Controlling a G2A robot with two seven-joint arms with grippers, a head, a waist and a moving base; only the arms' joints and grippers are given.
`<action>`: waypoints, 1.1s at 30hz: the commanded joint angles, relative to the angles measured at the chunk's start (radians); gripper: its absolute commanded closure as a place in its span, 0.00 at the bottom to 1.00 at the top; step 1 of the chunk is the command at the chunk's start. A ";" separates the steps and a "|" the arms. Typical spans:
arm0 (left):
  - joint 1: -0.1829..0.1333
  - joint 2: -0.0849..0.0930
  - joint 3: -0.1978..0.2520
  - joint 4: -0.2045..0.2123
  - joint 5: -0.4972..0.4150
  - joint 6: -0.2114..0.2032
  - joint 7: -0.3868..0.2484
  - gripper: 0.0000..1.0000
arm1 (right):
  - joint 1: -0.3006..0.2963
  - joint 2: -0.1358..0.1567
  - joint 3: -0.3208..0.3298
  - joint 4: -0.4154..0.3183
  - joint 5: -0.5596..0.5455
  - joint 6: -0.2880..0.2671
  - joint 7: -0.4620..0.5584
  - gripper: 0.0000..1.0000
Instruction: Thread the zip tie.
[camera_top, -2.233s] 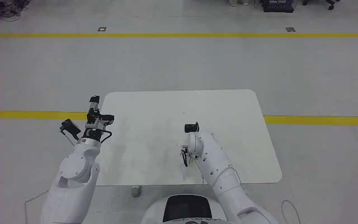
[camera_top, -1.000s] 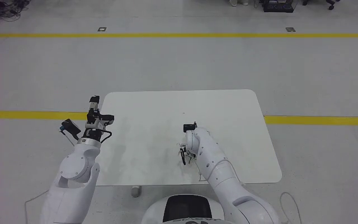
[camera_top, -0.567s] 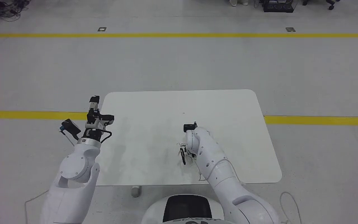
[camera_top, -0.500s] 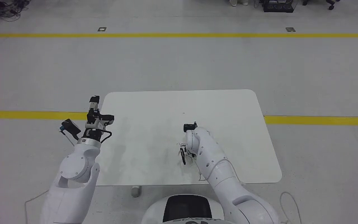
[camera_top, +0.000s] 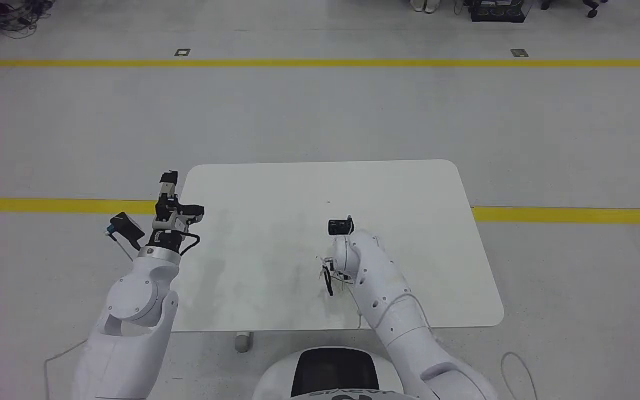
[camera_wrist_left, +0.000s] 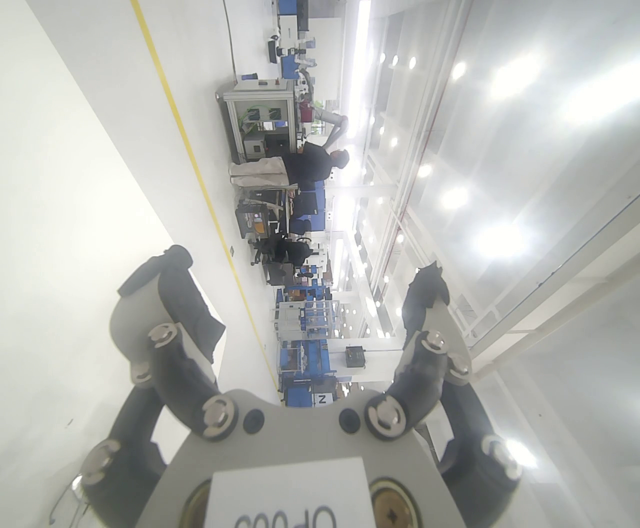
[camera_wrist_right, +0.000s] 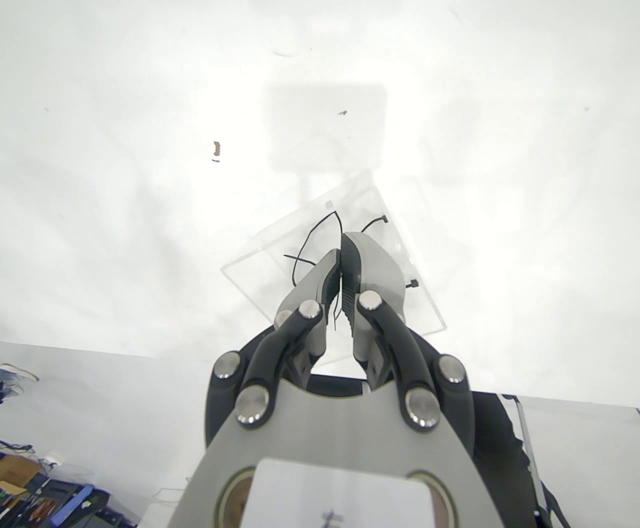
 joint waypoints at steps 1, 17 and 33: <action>0.000 0.000 0.000 0.000 0.000 0.000 0.000 0.00 | -0.017 0.005 -0.004 -0.035 0.000 0.000 0.007 1.00; 0.000 0.000 0.000 0.000 0.000 0.000 0.000 0.00 | -0.214 0.080 -0.027 -0.400 0.091 0.000 -0.037 1.00; 0.000 0.000 0.000 0.000 0.000 0.000 0.000 0.00 | -0.350 0.123 0.017 -0.592 0.237 -0.100 -0.136 1.00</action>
